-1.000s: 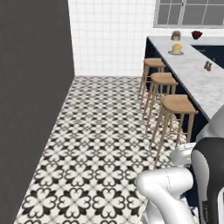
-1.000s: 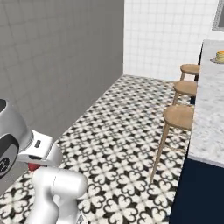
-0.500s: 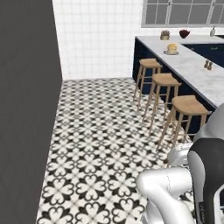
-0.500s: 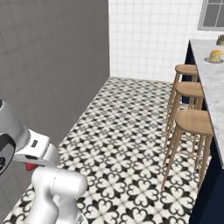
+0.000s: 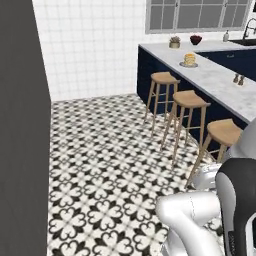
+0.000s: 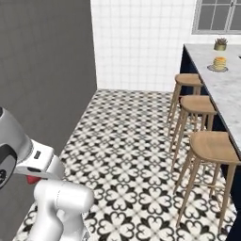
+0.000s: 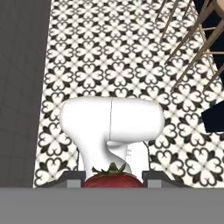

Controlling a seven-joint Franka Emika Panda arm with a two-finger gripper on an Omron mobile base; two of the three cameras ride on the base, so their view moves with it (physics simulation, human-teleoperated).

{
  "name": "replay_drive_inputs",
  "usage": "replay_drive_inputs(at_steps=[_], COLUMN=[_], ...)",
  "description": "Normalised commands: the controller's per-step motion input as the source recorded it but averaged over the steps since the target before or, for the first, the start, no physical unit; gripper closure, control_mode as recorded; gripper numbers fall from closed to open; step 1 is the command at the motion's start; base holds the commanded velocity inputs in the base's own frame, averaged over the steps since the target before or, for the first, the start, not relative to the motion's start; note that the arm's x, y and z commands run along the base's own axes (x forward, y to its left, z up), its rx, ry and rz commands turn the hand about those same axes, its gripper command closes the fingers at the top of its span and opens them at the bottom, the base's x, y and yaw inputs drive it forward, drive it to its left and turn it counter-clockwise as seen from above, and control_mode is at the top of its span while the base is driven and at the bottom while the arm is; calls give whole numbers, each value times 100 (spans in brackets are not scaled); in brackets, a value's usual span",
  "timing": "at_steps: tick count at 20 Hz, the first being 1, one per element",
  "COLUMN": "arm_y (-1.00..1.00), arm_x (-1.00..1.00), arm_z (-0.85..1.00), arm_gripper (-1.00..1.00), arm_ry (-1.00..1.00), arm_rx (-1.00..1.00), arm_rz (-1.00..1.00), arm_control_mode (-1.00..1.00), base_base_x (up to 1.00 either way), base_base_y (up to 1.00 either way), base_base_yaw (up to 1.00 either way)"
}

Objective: Take the strawberry from the fridge and place it on top of the pancake, located on the dining counter.

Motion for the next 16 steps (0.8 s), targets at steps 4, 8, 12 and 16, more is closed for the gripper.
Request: replay_drive_inputs(at_steps=[4,8,12,16], arm_y=[0,0,0,0], arm_x=[0,0,0,0], arm_z=[0,0,0,0], arm_gripper=[100,100,100,100], arm_ry=[0,0,0,0], arm_rx=[0,0,0,0], arm_rz=[0,0,0,0], arm_control_mode=[100,100,100,100], base_base_x=[100,100,100,100], base_base_y=[45,21,1,0], base_base_yaw=[-6,0,0,0])
